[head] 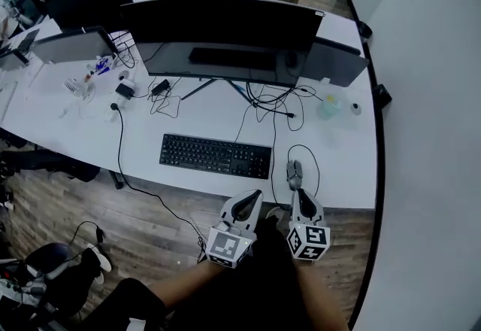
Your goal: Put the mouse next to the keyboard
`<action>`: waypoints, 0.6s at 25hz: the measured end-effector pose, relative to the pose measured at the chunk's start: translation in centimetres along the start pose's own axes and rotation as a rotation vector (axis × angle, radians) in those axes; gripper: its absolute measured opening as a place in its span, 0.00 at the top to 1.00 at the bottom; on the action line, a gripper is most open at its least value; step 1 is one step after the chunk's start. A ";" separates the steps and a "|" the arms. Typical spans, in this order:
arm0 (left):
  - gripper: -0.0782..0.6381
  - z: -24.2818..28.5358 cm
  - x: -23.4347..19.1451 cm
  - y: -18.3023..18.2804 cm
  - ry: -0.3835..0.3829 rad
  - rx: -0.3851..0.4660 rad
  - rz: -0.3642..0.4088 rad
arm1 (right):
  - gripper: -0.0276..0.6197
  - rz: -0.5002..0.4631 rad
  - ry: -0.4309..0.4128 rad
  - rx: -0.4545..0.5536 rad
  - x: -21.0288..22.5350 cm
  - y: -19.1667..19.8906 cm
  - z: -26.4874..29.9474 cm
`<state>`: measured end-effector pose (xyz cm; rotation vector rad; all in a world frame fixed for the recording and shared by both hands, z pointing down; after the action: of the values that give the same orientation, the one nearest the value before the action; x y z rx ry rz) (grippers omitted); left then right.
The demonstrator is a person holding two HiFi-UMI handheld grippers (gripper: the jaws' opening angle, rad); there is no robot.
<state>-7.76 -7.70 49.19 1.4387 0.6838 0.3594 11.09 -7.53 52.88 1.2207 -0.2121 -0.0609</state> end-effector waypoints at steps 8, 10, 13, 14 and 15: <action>0.88 -3.0 5.1 -1.4 0.007 0.024 0.010 | 0.91 -0.060 -0.079 0.137 -3.1 -3.4 -7.6; 0.88 -3.8 6.8 -1.8 0.000 0.034 0.018 | 0.92 -0.081 -0.094 0.164 -3.4 -3.8 -9.3; 0.88 -5.1 9.4 -2.3 -0.026 0.043 0.022 | 0.92 -0.094 -0.116 0.192 -3.3 -4.1 -11.8; 0.88 -5.5 10.3 -2.4 -0.036 0.046 0.023 | 0.92 -0.093 -0.121 0.198 -3.2 -4.2 -12.7; 0.88 -6.0 11.1 -2.4 -0.046 0.049 0.023 | 0.92 -0.093 -0.125 0.203 -3.0 -4.2 -13.5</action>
<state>-3.40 3.47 44.53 1.4978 0.6432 0.3291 11.07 4.04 44.19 1.4304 -0.2759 -0.2011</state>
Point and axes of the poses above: the fingertips, and each gripper's own axes: z forward along the fingers, x to its right, y out of its underside, the point moved 8 cm from there along -z, backward along the fingers, and after that the axes turned 7 degrees about x, right-handed, at the moved point
